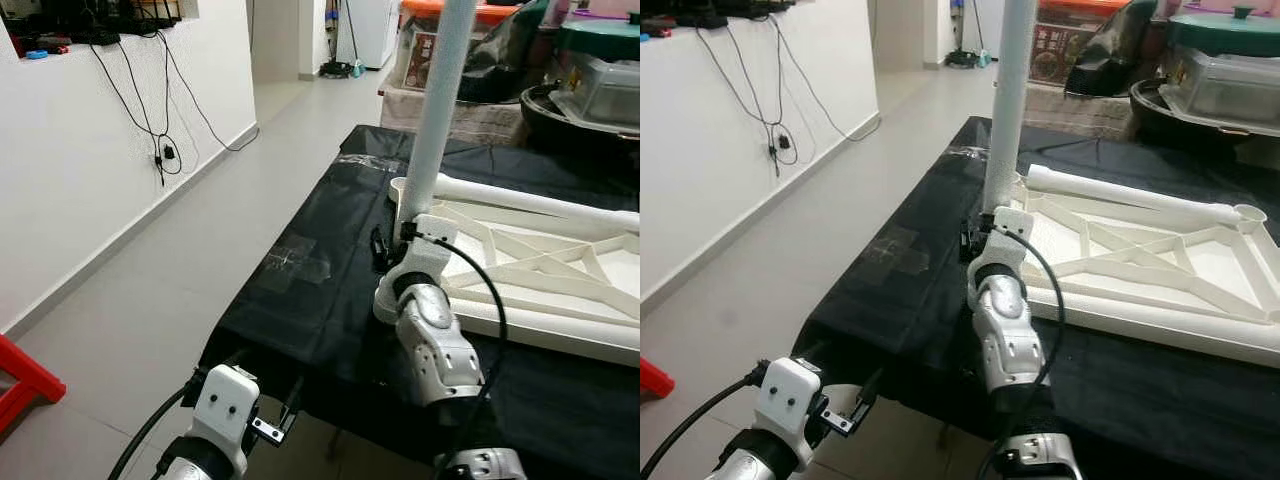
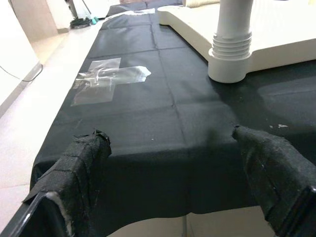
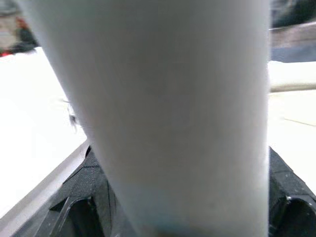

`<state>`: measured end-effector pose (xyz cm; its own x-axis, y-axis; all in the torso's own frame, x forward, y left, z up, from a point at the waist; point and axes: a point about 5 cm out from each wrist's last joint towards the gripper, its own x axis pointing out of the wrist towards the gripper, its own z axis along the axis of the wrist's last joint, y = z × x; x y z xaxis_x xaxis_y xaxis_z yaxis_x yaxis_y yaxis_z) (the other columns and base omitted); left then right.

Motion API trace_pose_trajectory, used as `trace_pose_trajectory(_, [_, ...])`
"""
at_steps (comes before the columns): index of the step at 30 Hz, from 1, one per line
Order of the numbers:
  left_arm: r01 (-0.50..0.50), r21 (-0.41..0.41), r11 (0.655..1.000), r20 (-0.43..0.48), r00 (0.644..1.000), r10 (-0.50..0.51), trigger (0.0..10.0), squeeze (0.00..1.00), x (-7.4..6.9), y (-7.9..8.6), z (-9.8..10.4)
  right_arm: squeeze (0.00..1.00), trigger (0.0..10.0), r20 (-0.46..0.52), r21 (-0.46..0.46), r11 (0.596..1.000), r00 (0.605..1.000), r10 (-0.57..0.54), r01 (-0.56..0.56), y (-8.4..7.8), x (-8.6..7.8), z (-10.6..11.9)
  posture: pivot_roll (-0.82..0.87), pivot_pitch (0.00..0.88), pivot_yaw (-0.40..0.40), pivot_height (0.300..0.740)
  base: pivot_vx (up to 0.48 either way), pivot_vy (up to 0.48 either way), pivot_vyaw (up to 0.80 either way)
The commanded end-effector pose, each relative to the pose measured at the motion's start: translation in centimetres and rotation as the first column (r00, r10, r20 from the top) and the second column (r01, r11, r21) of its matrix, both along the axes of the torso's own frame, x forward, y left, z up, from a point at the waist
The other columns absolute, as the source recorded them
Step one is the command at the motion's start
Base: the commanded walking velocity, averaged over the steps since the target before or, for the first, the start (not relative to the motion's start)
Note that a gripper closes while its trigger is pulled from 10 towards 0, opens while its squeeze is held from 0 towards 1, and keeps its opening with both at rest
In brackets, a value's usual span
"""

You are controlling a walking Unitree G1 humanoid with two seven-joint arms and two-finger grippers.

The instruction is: Building children table

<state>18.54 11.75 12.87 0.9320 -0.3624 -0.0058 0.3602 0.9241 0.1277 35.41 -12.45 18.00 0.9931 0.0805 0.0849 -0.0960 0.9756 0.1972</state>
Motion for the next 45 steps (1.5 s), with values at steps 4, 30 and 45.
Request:
trace_pose_trajectory(4, [0.002, 0.022, 1.0, -0.011, 1.0, -0.001, 10.0, 0.0, -0.1, 0.1, -0.5, 0.0, 10.0, 0.028, -0.089, 0.971, 0.974, 0.227, -0.223, 0.1, 1.0, 0.0, 0.23, 0.01, -0.038, 0.74, 0.0, 0.0, 0.0])
trace_pose_trajectory(30, [-0.005, 0.02, 1.0, -0.017, 1.0, 0.006, 10.0, 0.0, -0.9, -0.1, -0.4, 0.0, 10.0, -0.189, -0.105, 0.291, 0.307, 0.933, -0.951, 2.8, 2.3, 2.3, 0.27, 0.033, -0.069, 0.74, 0.0, 0.0, 0.0])
trace_pose_trajectory(45, [-0.007, 0.016, 1.0, -0.016, 1.0, 0.007, 10.0, 0.0, -0.8, -0.1, -0.3, 0.0, 0.0, -0.19, -0.153, 0.052, 0.081, 0.978, -0.987, 6.1, 0.9, 2.3, 0.27, 0.042, -0.067, 0.74, 0.0, 0.0, 0.0])
